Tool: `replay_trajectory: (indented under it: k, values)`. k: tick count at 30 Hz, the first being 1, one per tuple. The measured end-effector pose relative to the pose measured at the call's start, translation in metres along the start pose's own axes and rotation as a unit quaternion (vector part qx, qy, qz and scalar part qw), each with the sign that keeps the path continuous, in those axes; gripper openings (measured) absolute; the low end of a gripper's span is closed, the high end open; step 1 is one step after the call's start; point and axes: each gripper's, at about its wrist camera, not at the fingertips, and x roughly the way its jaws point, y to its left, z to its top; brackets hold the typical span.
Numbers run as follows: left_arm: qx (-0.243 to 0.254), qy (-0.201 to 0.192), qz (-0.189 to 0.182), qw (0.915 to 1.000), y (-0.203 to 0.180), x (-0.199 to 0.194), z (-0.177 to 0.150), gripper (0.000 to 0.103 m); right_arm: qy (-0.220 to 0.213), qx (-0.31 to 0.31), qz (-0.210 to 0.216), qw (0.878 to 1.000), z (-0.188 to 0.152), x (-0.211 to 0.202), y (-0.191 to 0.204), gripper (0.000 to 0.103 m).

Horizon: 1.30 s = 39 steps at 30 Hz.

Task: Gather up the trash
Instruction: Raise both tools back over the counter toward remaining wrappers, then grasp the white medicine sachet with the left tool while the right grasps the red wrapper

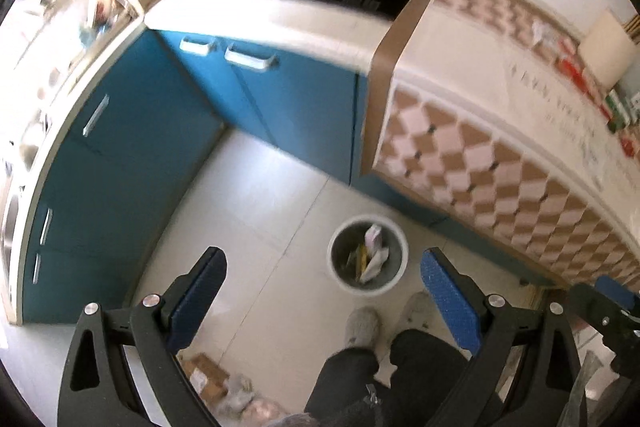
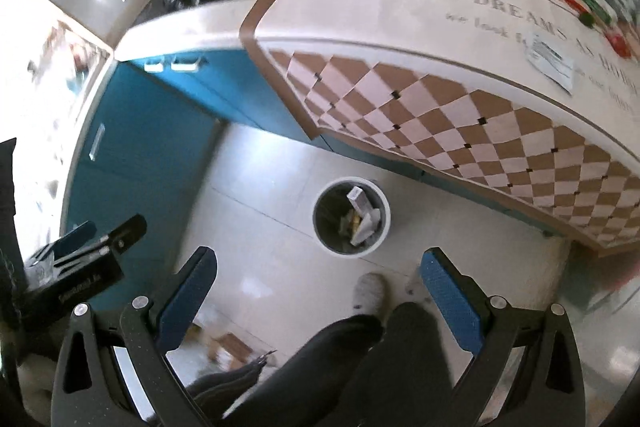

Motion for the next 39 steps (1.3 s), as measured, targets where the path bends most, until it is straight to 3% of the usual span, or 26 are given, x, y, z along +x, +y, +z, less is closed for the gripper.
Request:
replay_trajectory:
  k: [5, 10, 13, 17, 19, 21, 22, 26, 29, 33, 39]
  values:
    - [0.042, -0.02, -0.013, 0.9988, -0.06, -0.006, 0.047, 0.103, -0.039, 0.06, -0.006, 0.997, 0.027, -0.036, -0.052, 0.103]
    - [0.09, 0.014, -0.07, 0.9934, -0.158, 0.012, 0.085, 0.103, -0.08, 0.134, -0.033, 0.987, 0.055, -0.07, -0.136, 0.103]
    - [0.123, 0.047, -0.103, 0.9859, -0.23, 0.031, 0.102, 0.103, -0.092, 0.19, -0.051, 0.976, 0.074, -0.081, -0.206, 0.103]
    - [0.176, 0.106, -0.141, 0.9686, -0.323, 0.068, 0.112, 0.101, -0.091, 0.243, -0.07, 0.963, 0.093, -0.086, -0.283, 0.103]
    - [0.197, 0.137, -0.152, 0.959, -0.363, 0.09, 0.114, 0.094, -0.085, 0.265, -0.077, 0.957, 0.099, -0.084, -0.323, 0.103]
    - [0.213, 0.163, -0.15, 0.9516, -0.393, 0.11, 0.112, 0.071, -0.077, 0.281, -0.08, 0.953, 0.107, -0.082, -0.354, 0.103]
    - [0.219, 0.173, -0.141, 0.9497, -0.405, 0.12, 0.111, 0.064, -0.073, 0.286, -0.082, 0.952, 0.11, -0.079, -0.368, 0.103]
    - [0.247, 0.136, -0.1, 0.9541, -0.426, 0.116, 0.107, 0.031, -0.06, 0.308, -0.084, 0.946, 0.122, -0.074, -0.413, 0.103]
    - [0.278, 0.119, -0.081, 0.9497, -0.441, 0.108, 0.096, 0.005, -0.055, 0.315, -0.086, 0.944, 0.135, -0.068, -0.437, 0.103]
    - [0.286, 0.103, -0.068, 0.9503, -0.456, 0.104, 0.101, 0.003, -0.052, 0.325, -0.083, 0.941, 0.157, -0.059, -0.462, 0.103]
    - [0.248, 0.038, -0.029, 0.9675, -0.464, 0.1, 0.154, 0.003, -0.093, 0.323, -0.082, 0.938, 0.208, -0.062, -0.491, 0.103]
